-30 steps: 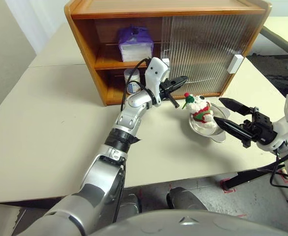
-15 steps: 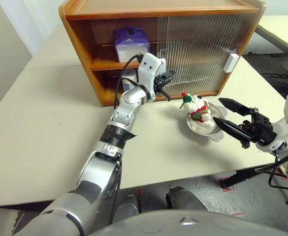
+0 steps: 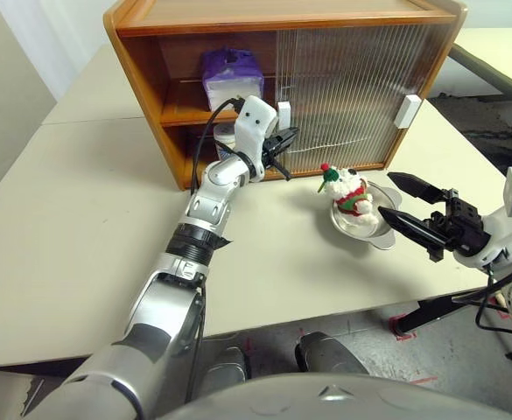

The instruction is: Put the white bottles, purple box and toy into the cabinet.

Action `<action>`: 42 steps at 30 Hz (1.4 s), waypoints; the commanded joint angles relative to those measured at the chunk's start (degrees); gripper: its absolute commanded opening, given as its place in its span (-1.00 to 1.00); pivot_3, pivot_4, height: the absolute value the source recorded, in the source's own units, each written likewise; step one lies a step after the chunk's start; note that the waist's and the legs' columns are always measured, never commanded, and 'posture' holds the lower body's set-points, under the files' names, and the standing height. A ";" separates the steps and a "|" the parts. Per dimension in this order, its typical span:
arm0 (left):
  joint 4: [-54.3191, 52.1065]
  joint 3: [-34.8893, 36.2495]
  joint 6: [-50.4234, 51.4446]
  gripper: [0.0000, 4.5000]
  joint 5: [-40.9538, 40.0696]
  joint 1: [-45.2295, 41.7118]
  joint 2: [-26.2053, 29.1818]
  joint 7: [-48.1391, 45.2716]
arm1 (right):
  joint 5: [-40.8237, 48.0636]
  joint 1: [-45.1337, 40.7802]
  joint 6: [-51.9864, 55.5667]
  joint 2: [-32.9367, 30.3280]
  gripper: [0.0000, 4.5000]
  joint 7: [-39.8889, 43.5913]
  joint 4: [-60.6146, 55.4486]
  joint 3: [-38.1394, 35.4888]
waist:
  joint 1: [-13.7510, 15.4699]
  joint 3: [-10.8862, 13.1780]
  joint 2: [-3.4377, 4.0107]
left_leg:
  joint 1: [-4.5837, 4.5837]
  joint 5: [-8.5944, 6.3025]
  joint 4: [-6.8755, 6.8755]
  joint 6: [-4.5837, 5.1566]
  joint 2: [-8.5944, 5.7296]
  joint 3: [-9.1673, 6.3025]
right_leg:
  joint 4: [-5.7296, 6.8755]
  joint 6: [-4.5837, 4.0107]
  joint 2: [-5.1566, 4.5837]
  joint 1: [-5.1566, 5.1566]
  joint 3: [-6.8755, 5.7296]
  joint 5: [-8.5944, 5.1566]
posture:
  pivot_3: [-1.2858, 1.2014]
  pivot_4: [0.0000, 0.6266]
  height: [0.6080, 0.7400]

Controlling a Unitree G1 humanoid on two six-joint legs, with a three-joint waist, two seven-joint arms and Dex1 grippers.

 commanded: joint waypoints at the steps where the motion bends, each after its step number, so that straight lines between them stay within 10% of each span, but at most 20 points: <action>1: 0.67 1.78 0.50 -0.98 0.56 0.30 1.44 1.30 | -0.28 -0.38 -0.16 -0.09 1.00 0.39 0.78 0.32 | 0.00 0.00 0.00 | 0.01 0.03 0.00 0.01 0.00 0.00 | 0.00 -0.01 0.00 0.00 0.00 0.02 | -0.20 -0.91 1.00; 31: 3.11 5.51 -1.54 -0.98 -0.82 0.85 6.60 3.46 | -1.14 -1.08 -1.70 0.46 1.00 0.45 2.03 0.38 | -0.35 -0.14 0.22 | 0.01 0.02 -0.15 -0.78 0.02 -0.12 | 0.04 -0.23 -0.02 -0.15 0.06 0.16 | -0.20 -0.96 1.00; 42: -14.73 3.27 0.36 -0.98 -8.88 11.83 4.81 -8.36 | -1.17 -0.79 -1.96 0.29 1.00 0.56 1.94 0.13 | 0.74 -0.65 0.33 | -0.24 0.07 -0.24 -0.81 -0.14 -0.21 | 0.04 -0.54 -0.06 -0.31 0.08 0.35 | -0.21 -0.95 1.00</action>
